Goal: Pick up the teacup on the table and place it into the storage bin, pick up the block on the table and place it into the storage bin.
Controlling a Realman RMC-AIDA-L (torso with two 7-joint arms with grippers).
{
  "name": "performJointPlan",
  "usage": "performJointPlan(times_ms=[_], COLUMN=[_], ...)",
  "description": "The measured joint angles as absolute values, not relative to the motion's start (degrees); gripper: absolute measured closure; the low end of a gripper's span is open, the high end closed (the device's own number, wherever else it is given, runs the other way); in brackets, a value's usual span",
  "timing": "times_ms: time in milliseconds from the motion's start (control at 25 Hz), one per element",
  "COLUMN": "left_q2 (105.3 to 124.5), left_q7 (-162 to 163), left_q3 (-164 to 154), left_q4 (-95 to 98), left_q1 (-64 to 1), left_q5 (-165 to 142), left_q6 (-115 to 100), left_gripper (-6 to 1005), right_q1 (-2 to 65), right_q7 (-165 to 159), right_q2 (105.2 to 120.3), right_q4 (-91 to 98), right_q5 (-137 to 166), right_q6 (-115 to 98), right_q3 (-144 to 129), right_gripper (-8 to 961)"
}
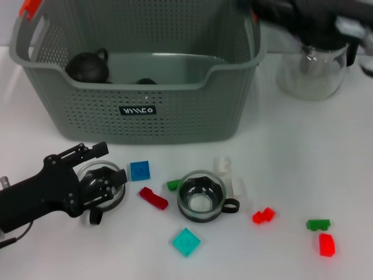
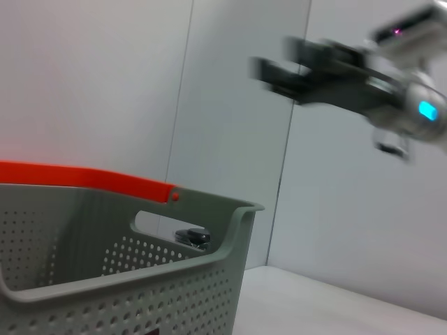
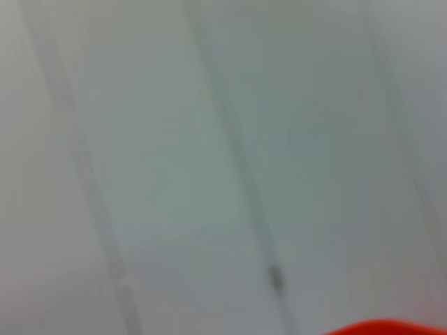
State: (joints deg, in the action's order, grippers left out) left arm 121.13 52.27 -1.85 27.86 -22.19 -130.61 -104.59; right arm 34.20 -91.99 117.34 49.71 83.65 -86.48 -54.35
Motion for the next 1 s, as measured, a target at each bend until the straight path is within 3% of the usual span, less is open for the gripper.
performJointPlan(times_ms=[40, 360, 720, 1000], left_q2=[121.02, 120.90, 120.49, 123.06], left_q7=[52.4, 52.6, 82.9, 101.3], left_q3=[-1.8, -1.9, -11.9, -35.3], left_q4=[27.9, 28.0, 46.9, 71.6], left_q1=[-22.2, -22.1, -25.1, -25.8], left_q5=[-130.6, -130.6, -131.9, -136.2], left_q6=[-104.7, -105.3, -114.1, -115.0], left_gripper=[281, 281, 281, 281], right_q1=[30.0, 19.9, 18.5, 18.4], right_q7=[-82.8, -63.3, -60.2, -60.6], right_q2=[117.18, 118.00, 117.94, 117.74], right_q4=[49.1, 42.4, 36.5, 36.4], right_q5=[85.2, 95.3, 98.0, 98.2], right_q6=[-93.5, -96.4, -96.1, -95.9], right_q3=[-53.6, -53.1, -50.4, -50.1], right_gripper=[392, 391, 392, 399])
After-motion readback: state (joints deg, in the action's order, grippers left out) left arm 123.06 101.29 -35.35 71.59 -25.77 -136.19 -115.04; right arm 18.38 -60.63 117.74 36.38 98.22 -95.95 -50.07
